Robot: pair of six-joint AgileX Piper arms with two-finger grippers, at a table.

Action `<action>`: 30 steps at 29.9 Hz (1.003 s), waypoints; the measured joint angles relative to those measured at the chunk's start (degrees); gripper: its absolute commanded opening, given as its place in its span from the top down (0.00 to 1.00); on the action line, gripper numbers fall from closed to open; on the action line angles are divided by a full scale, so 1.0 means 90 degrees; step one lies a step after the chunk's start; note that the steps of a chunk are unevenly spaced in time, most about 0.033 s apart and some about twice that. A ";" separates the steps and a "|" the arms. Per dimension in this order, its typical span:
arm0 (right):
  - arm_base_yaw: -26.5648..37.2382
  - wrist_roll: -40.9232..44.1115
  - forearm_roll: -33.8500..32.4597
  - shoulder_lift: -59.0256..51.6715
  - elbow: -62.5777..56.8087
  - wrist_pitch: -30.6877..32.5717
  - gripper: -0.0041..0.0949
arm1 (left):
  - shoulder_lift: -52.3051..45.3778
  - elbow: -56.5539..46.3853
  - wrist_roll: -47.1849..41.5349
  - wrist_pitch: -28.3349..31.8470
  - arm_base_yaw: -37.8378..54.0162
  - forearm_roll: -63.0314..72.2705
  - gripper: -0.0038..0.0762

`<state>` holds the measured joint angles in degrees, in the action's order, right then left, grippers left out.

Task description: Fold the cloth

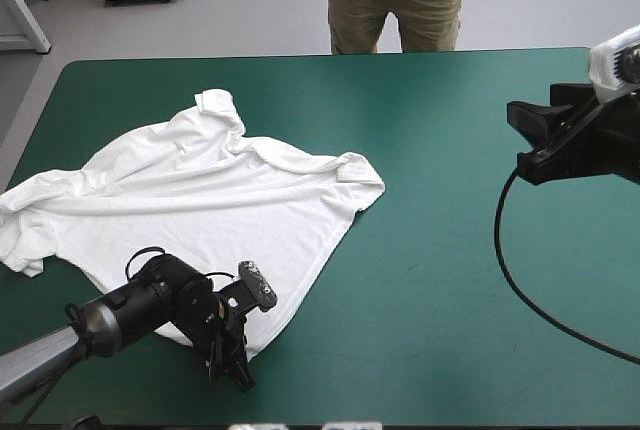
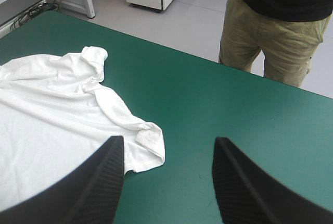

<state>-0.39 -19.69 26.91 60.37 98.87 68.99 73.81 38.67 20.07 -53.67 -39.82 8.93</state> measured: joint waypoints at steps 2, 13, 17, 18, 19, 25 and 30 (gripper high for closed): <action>0.0000 0.0000 -0.0007 0.0006 0.0000 0.0093 0.46 | -0.0027 0.0282 -0.0419 -0.0201 0.0000 -0.0345 0.96; -0.0142 0.0011 -0.0130 0.1010 -0.0072 0.0282 0.46 | -0.0277 0.2438 -0.1681 -0.0983 0.0000 -0.1967 0.96; -0.0798 0.0153 -0.0655 0.1928 -0.0085 0.0282 0.46 | -0.0271 0.2464 -0.1688 -0.1203 0.0000 -0.1809 0.96; -0.1067 0.0196 -0.0862 0.2195 -0.0085 0.0252 0.46 | -0.0271 0.2464 -0.1688 -0.1232 0.0000 -0.1763 0.96; -0.1350 0.0244 -0.1092 0.2461 -0.0093 0.0177 0.46 | -0.0271 0.2464 -0.1688 -0.1252 0.0000 -0.1736 0.96; -0.2295 0.0460 -0.1886 0.3937 -0.0124 -0.0527 0.46 | -0.0271 0.2465 -0.1715 -0.1272 0.0000 -0.1715 0.96; -0.2309 0.0448 -0.1893 0.4990 -0.0116 -0.0861 0.43 | -0.0264 0.2465 -0.1782 -0.1277 0.0000 -0.1707 0.96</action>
<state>-21.18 -15.66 9.87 105.28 97.82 61.24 71.44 60.86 4.03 -65.16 -39.82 -6.44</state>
